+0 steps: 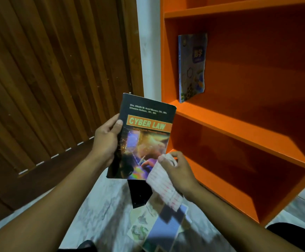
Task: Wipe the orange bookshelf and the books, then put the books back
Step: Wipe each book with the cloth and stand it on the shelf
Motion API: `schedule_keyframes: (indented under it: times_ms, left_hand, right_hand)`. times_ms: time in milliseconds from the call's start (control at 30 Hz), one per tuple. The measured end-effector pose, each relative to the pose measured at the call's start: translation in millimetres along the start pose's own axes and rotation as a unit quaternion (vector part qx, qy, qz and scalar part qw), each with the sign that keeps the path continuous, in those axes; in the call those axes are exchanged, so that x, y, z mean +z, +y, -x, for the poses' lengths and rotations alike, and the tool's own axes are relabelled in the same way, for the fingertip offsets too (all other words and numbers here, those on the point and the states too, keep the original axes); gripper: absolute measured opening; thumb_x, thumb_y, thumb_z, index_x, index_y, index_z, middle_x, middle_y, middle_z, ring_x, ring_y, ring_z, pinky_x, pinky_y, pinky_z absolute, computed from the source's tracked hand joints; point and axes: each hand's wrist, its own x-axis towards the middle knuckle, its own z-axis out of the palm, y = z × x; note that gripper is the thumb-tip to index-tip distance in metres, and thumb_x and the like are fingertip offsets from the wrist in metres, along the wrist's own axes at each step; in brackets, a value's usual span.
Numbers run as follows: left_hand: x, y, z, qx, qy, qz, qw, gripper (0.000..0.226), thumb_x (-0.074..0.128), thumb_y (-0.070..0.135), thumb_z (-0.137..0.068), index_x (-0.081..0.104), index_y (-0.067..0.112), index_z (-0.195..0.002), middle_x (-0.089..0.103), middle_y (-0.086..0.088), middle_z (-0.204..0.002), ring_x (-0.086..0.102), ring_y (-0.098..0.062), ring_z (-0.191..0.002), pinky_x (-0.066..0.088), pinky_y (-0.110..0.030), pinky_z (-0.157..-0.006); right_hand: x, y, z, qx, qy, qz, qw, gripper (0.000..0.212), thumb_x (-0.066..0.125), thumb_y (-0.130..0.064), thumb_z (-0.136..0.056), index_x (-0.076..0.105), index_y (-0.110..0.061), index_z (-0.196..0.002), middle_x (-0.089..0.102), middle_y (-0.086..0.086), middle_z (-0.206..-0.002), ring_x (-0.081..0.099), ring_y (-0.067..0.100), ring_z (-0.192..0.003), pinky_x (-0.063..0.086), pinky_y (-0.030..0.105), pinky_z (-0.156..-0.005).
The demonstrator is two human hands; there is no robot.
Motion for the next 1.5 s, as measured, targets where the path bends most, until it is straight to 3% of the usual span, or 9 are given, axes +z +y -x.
schedule_keyframes:
  times_ms: [100, 367, 533, 733, 933, 1100, 1200, 1367, 1500]
  left_hand:
    - [1.5, 3.1, 2.6, 0.016, -0.085, -0.033, 0.996, 0.034, 0.05, 0.023, -0.103, 0.059, 0.03, -0.134, 0.075, -0.002, -0.111, 0.073, -0.02, -0.1, 0.058, -0.031, -0.072]
    - [9.0, 1.6, 6.6, 0.046, -0.148, -0.118, 0.981, 0.033, 0.05, 0.023, -0.103, 0.059, 0.037, -0.131, 0.071, 0.006, -0.119, 0.068, -0.017, -0.111, 0.058, -0.036, -0.082]
    - [-3.9, -7.5, 1.2, 0.031, -0.179, -0.284, 0.941, 0.031, 0.059, 0.012, -0.098, 0.06, 0.034, -0.121, 0.063, 0.001, -0.125, 0.062, -0.022, -0.113, 0.06, -0.047, -0.086]
    - [11.6, -5.0, -5.2, 0.086, -0.125, -0.257, 0.955, 0.023, 0.061, 0.007, -0.096, 0.063, 0.027, -0.106, 0.063, -0.004, -0.112, 0.064, -0.021, -0.101, 0.06, -0.023, -0.063]
    - [63.4, 35.7, -32.2, 0.12, -0.061, -0.204, 0.97, 0.009, 0.058, 0.012, -0.098, 0.059, 0.018, -0.104, 0.066, -0.008, -0.096, 0.068, -0.025, -0.089, 0.062, -0.039, -0.068]
    - [125.5, 63.0, -73.8, 0.127, -0.048, -0.176, 0.975, 0.006, 0.055, 0.011, -0.1, 0.056, 0.013, -0.105, 0.066, -0.006, -0.097, 0.066, -0.017, -0.083, 0.055, -0.021, -0.049]
    - [161.6, 54.1, -101.9, 0.118, -0.032, -0.187, 0.975, 0.008, 0.057, 0.013, -0.099, 0.055, 0.02, -0.097, 0.066, -0.004, -0.094, 0.068, -0.02, -0.087, 0.062, -0.04, -0.063]
    - [212.5, 36.6, -141.1, 0.11, 0.019, -0.206, 0.972, 0.007, 0.056, 0.013, -0.099, 0.056, 0.02, -0.097, 0.065, -0.005, -0.092, 0.066, -0.021, -0.086, 0.06, -0.04, -0.072]
    - [240.2, 26.3, -164.5, 0.112, 0.073, -0.244, 0.961, 0.007, 0.056, 0.01, -0.097, 0.053, 0.012, -0.091, 0.064, -0.012, -0.092, 0.053, -0.022, -0.074, 0.035, -0.028, -0.051]
  right_hand:
    - [-15.2, -0.8, -12.5, 0.055, -0.024, -0.047, 0.997, 0.062, 0.069, -0.056, -0.085, 0.046, -0.02, -0.13, 0.046, -0.004, -0.122, 0.049, 0.014, -0.107, 0.045, 0.029, -0.082]
    - [-25.0, -6.5, -16.9, 0.058, 0.01, -0.128, 0.99, 0.034, 0.07, -0.029, -0.092, 0.056, -0.002, -0.107, 0.065, 0.027, -0.106, 0.059, 0.03, -0.085, 0.048, 0.045, -0.073]
    - [-41.4, -27.4, -16.1, -0.011, 0.058, -0.091, 0.994, 0.01, 0.059, -0.016, -0.099, 0.065, -0.019, -0.107, 0.075, 0.006, -0.103, 0.072, 0.029, -0.095, 0.055, 0.051, -0.087]
    - [-60.8, -56.8, -32.4, -0.062, 0.064, -0.051, 0.995, 0.008, 0.062, -0.02, -0.098, 0.066, -0.019, -0.105, 0.074, 0.012, -0.1, 0.07, 0.035, -0.088, 0.055, 0.057, -0.079]
    - [-101.2, -110.0, -67.2, -0.099, 0.133, -0.063, 0.984, 0.047, 0.069, -0.054, -0.079, 0.049, -0.047, -0.121, 0.059, 0.008, -0.131, 0.055, 0.01, -0.077, 0.048, 0.031, -0.062]
    - [-134.5, -135.6, -79.8, -0.127, 0.193, -0.05, 0.972, 0.029, 0.067, -0.042, -0.089, 0.05, -0.053, -0.11, 0.063, 0.008, -0.12, 0.067, 0.029, -0.097, 0.059, 0.048, -0.078]
    - [-153.5, -141.1, -86.9, -0.14, 0.209, -0.029, 0.967, 0.027, 0.064, -0.036, -0.095, 0.051, -0.037, -0.119, 0.063, 0.008, -0.109, 0.061, 0.019, -0.073, 0.045, 0.03, -0.057]
    - [-184.9, -149.4, -104.1, -0.161, 0.206, 0.007, 0.965, 0.03, 0.064, -0.041, -0.095, 0.051, -0.034, -0.122, 0.058, 0.001, -0.111, 0.057, 0.017, -0.075, 0.044, 0.035, -0.063]
    - [-197.8, -153.4, -118.3, -0.124, 0.201, 0.033, 0.971, 0.087, 0.064, -0.082, -0.065, 0.044, -0.02, -0.123, 0.041, -0.004, -0.112, 0.044, 0.016, -0.087, 0.041, 0.035, -0.07]
